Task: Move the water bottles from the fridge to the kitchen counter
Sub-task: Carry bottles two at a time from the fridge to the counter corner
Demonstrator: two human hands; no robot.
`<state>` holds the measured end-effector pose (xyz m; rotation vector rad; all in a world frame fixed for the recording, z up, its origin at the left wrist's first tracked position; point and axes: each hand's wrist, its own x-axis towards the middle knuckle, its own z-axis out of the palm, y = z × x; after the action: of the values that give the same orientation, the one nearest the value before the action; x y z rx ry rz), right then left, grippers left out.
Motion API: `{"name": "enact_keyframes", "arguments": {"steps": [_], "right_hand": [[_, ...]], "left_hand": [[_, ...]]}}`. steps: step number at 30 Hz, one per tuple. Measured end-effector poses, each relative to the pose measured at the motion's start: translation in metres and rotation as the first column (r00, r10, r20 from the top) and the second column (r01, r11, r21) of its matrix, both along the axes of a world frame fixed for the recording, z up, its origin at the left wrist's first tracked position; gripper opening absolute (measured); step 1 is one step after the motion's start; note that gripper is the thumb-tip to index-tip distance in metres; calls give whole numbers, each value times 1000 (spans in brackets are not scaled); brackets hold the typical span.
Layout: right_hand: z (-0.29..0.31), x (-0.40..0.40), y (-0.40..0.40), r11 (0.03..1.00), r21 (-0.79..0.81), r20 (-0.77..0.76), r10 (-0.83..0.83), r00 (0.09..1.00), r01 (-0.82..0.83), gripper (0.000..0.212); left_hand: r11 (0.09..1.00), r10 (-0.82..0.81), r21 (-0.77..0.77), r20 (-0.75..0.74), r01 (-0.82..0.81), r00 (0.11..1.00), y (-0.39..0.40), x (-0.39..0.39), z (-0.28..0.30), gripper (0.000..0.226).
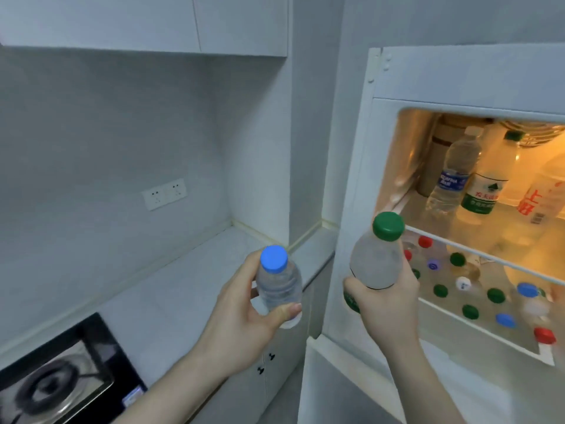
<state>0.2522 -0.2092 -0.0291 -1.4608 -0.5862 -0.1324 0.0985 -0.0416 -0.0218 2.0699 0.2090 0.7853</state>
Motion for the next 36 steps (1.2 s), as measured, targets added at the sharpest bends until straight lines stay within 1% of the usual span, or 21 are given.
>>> {"name": "enact_keyframes", "arguments": {"steps": [3, 8, 10, 12, 13, 15, 17, 21, 22, 26, 29, 32, 36], "right_hand": [[-3, -53, 24, 988, -1, -42, 155, 987, -156, 38], [-15, -134, 71, 913, -83, -133, 387, 912, -399, 39], [-19, -165, 93, 856, -133, -173, 477, 862, -500, 42], [-22, -194, 114, 784, -184, -177, 567, 804, -593, 52], [-24, -211, 127, 736, -207, -170, 622, 765, -644, 52], [-26, -234, 146, 665, -242, -172, 687, 706, -707, 47], [-28, -266, 172, 571, -266, -177, 763, 622, -777, 46], [-37, -318, 212, 432, -317, -167, 851, 497, -845, 51], [-39, -336, 225, 376, -329, -166, 880, 445, -866, 51], [-43, -389, 265, 218, -384, -152, 943, 294, -897, 57], [-48, -425, 294, 108, -384, -156, 971, 180, -917, 56], [-52, -459, 321, 5, -385, -158, 985, 72, -923, 59], [-58, -495, 357, -122, -399, -158, 985, -63, -909, 61]], "left_hand": [[993, 112, -25, -56, -114, 992, 12, -69, -10, 69], [947, 300, -74, -133, -312, 945, 26, -185, -24, 66], [915, 388, -58, -147, -399, 910, 30, -228, -28, 65], [873, 473, -50, -151, -485, 868, 32, -266, -31, 61], [842, 524, -54, -155, -537, 837, 33, -289, -31, 60], [796, 590, -55, -150, -602, 793, 34, -316, -32, 60], [727, 669, -75, -141, -682, 729, 33, -353, -36, 60], [598, 780, -94, -159, -796, 605, 31, -406, -42, 62], [550, 812, -103, -165, -829, 559, 31, -424, -44, 62], [400, 895, -90, -175, -912, 410, 35, -474, -49, 61], [295, 932, -104, -186, -950, 309, 43, -505, -52, 61], [194, 954, -133, -206, -972, 218, 53, -532, -55, 61], [65, 972, -113, -217, -992, 88, 63, -560, -57, 63]]}}
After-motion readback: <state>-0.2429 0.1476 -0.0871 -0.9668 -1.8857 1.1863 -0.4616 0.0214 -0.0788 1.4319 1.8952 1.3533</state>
